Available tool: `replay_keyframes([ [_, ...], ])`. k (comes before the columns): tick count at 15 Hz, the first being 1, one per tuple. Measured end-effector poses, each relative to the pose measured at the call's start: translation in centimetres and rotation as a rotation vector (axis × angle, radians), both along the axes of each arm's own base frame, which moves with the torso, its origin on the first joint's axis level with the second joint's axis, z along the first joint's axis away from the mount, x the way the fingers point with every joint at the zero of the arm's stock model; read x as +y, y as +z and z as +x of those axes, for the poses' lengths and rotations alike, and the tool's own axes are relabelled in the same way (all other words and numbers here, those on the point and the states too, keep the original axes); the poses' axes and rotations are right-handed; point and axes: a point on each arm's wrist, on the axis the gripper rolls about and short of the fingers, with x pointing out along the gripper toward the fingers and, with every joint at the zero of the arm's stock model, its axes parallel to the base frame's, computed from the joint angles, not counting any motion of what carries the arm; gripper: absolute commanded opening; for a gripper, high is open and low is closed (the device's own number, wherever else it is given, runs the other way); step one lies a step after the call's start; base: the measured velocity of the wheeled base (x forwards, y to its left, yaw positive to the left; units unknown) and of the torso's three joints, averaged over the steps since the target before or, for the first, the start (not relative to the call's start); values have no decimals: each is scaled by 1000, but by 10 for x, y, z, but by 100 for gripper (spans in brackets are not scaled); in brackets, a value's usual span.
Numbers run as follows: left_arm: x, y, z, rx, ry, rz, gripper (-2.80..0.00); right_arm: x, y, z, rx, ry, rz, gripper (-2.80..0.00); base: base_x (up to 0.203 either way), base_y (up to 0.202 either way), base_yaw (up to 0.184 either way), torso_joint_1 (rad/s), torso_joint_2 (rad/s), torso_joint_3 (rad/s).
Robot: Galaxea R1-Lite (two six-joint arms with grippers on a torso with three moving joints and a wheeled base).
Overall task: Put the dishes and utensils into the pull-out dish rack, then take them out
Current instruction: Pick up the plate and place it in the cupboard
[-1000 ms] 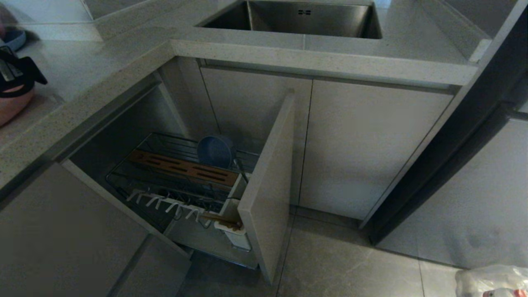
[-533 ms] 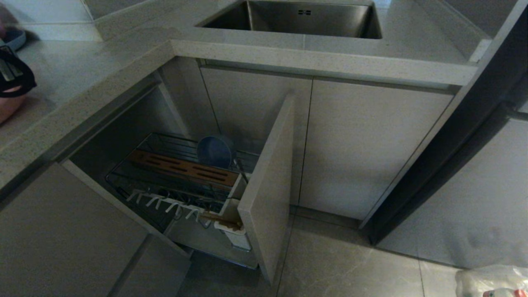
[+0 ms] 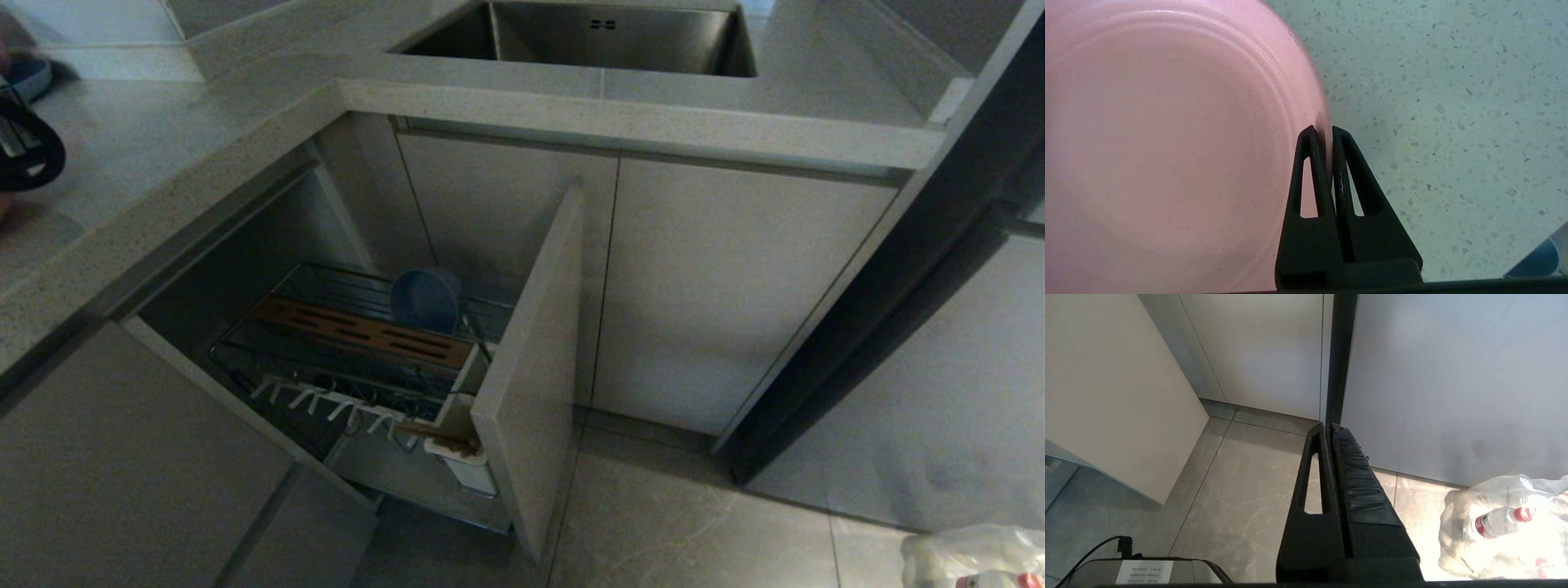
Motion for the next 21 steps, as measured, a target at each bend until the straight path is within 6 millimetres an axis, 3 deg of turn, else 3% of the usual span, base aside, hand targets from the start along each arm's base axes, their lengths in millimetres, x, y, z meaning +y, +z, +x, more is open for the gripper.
replay_keyframes([
  [7,-7,13,-15,-74,-21,14,-280,0,0,0,0,1,0,-280,0,0,0,0,0,0],
  [12,-17,43,-49,-285,-43,43,-280,0,0,0,0,0,0,-280,0,0,0,0,0,0],
  [17,-44,61,-92,-377,-128,79,-280,0,0,0,0,1,0,-280,0,0,0,0,0,0],
  [21,-62,81,-110,-568,-195,45,-280,0,0,0,0,0,0,-280,0,0,0,0,0,0],
])
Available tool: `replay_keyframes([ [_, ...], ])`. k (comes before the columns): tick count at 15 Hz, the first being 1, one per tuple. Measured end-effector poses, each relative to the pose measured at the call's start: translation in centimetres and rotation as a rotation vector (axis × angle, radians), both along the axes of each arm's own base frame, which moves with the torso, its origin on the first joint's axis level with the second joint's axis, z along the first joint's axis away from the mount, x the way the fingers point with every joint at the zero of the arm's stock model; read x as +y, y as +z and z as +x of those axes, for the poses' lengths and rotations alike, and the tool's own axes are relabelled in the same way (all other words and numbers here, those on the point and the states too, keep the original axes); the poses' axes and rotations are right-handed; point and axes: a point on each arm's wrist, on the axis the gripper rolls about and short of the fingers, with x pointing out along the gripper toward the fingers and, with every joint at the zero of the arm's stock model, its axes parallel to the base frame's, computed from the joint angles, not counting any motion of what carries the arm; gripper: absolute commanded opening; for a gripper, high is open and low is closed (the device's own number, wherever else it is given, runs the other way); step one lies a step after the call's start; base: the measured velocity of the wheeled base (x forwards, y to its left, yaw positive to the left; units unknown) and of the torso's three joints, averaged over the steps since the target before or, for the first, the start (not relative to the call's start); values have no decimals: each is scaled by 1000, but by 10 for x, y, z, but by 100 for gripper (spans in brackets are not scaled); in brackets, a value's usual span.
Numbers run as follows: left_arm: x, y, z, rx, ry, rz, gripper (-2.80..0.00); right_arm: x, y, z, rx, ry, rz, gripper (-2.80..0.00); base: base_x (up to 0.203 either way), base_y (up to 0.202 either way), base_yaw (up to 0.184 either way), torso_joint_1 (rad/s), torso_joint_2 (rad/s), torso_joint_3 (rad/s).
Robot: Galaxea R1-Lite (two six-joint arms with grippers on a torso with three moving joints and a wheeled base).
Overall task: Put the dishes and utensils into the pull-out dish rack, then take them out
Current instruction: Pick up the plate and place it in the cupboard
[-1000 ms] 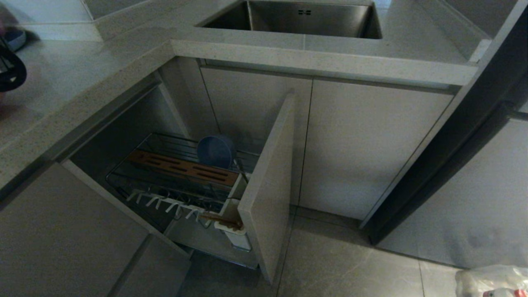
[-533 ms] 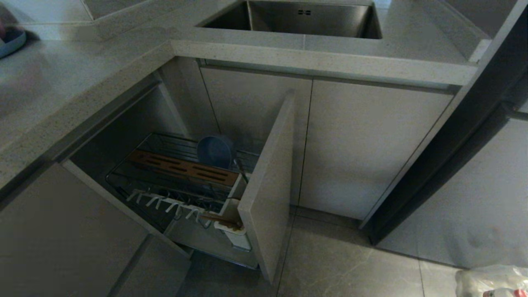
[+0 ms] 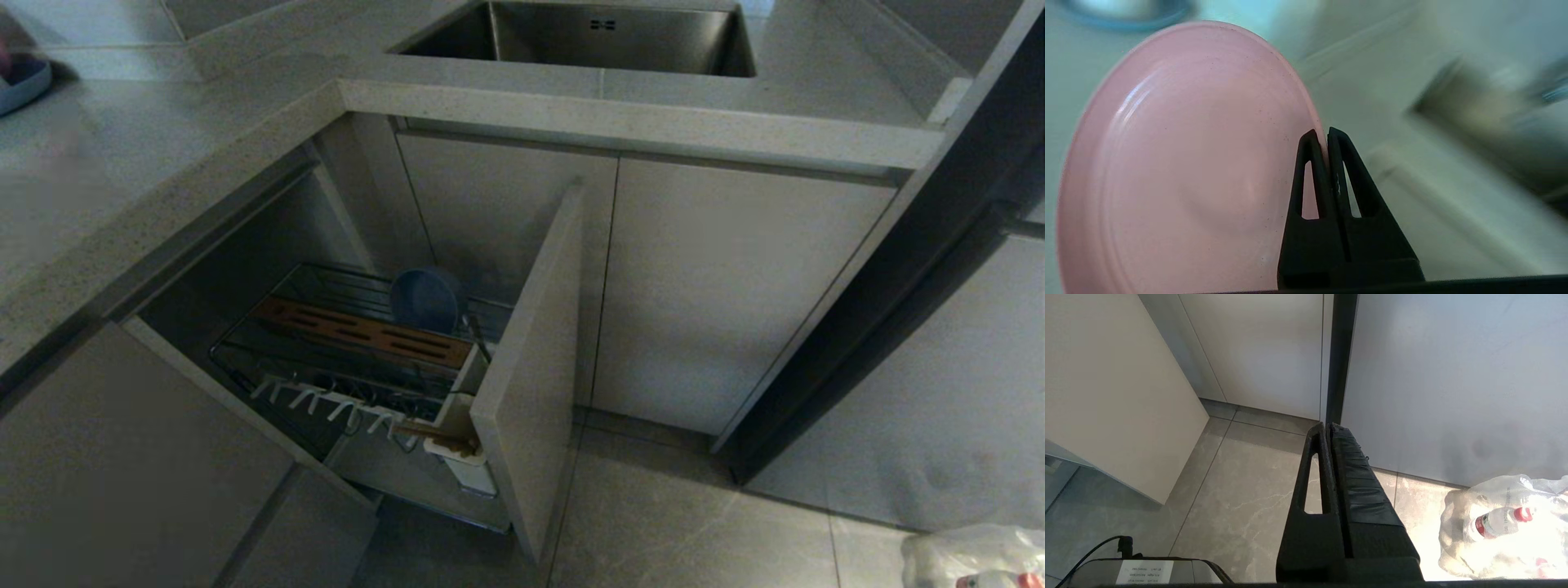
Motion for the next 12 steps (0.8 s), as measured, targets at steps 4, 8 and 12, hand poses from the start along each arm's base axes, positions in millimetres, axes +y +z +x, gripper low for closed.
replay_keyframes([
  [4,-15,12,-5,-144,-113,-137,-280,0,0,0,0,0,0,-280,0,0,0,0,0,0],
  [8,-48,4,12,-131,-299,-297,-280,0,0,0,0,0,0,-280,0,0,0,0,0,0],
  [12,-92,-15,38,-76,-438,-433,-280,0,0,0,0,0,0,-280,0,0,0,0,0,0],
])
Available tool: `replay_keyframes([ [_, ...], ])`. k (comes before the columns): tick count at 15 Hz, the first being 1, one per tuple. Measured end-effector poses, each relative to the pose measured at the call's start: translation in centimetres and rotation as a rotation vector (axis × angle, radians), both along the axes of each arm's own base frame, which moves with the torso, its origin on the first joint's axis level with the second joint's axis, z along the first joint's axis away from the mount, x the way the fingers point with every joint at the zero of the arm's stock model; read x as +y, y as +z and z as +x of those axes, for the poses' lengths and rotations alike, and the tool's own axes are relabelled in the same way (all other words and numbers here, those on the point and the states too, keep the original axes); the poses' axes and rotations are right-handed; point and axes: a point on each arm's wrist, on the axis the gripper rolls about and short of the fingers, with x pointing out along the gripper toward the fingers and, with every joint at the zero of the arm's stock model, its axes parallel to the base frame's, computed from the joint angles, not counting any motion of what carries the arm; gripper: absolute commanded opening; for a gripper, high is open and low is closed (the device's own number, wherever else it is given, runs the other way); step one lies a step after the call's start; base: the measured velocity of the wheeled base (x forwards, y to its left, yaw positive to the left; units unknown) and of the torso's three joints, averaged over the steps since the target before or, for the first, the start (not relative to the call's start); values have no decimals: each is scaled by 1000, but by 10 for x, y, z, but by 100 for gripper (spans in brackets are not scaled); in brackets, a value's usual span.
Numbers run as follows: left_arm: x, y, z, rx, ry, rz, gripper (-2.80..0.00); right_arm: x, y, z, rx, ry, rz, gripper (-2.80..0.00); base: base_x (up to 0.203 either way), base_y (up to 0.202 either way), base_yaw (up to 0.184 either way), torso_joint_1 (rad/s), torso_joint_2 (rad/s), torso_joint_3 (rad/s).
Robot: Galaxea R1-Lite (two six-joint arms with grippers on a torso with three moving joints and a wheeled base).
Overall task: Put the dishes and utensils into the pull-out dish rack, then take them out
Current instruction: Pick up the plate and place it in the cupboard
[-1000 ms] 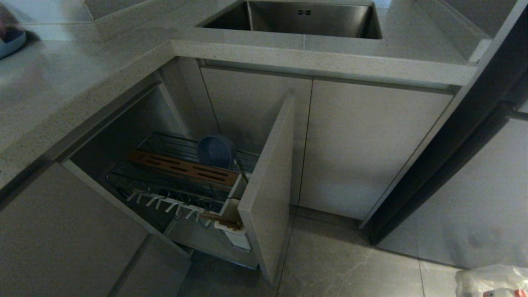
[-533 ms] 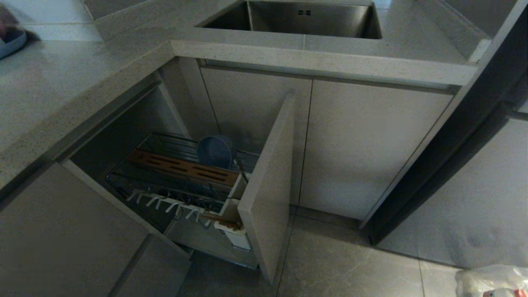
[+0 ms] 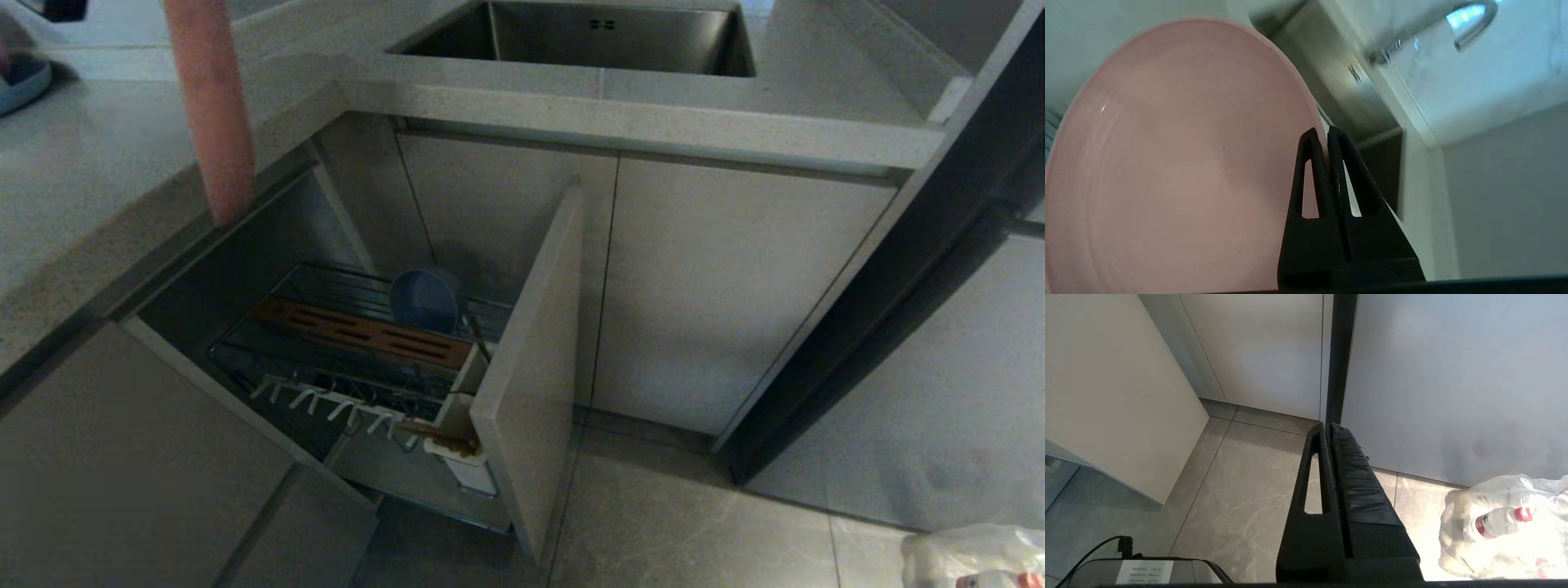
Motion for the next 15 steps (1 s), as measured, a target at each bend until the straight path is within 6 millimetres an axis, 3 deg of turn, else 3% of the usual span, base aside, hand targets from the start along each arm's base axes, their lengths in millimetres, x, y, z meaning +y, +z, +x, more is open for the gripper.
replay_keyframes([
  [8,-51,-57,54,47,86,-93,-280,0,0,0,0,0,0,-280,0,0,0,0,0,0],
  [15,-62,-109,77,80,188,-237,-280,0,0,0,0,0,0,-280,0,0,0,0,0,0],
])
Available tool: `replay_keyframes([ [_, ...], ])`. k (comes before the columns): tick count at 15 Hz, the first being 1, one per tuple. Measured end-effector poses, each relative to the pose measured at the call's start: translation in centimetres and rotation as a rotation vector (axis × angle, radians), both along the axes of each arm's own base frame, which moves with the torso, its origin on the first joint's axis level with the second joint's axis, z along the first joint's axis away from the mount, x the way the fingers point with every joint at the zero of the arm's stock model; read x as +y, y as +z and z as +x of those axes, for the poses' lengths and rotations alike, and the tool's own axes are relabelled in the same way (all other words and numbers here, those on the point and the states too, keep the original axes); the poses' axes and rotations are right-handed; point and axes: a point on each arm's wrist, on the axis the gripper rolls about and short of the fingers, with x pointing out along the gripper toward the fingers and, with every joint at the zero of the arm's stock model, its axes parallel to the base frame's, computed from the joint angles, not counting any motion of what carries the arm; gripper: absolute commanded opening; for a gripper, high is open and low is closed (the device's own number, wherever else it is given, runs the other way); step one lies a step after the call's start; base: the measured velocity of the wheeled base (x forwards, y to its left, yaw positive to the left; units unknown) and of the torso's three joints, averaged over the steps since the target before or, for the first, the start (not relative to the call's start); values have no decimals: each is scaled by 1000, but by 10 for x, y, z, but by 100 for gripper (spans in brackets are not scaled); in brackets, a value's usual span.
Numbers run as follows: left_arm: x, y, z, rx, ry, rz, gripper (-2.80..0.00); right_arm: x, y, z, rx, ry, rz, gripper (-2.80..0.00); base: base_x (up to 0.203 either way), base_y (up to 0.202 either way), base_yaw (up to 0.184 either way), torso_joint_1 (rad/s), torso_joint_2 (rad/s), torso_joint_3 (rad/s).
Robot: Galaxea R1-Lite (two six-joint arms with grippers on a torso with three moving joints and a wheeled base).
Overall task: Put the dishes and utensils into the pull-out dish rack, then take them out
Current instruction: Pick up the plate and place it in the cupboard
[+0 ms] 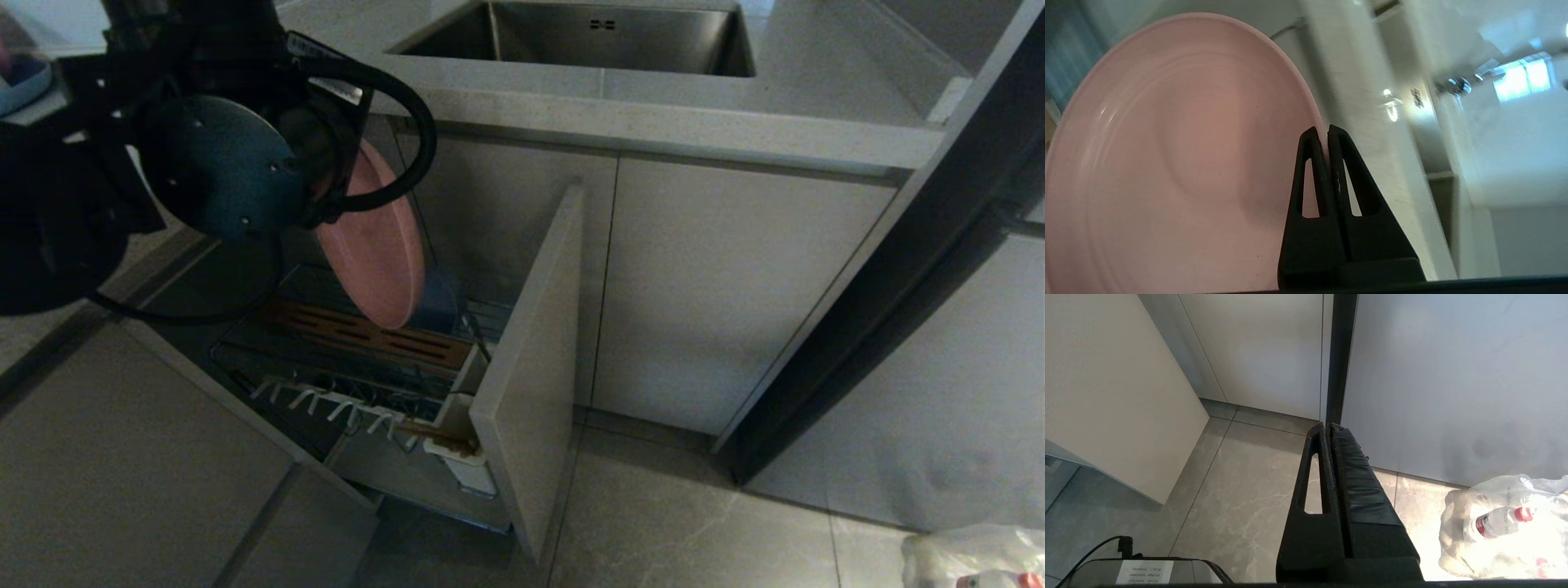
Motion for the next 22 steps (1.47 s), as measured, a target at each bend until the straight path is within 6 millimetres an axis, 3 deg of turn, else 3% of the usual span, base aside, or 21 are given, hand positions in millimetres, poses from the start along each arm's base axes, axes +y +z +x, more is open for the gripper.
replay_keyframes([
  [12,8,-53,21,160,125,-171,-280,0,0,0,0,0,0,-280,0,0,0,0,0,0],
  [22,19,-66,37,155,189,-247,-280,0,0,0,0,0,0,-280,0,0,0,0,0,0],
])
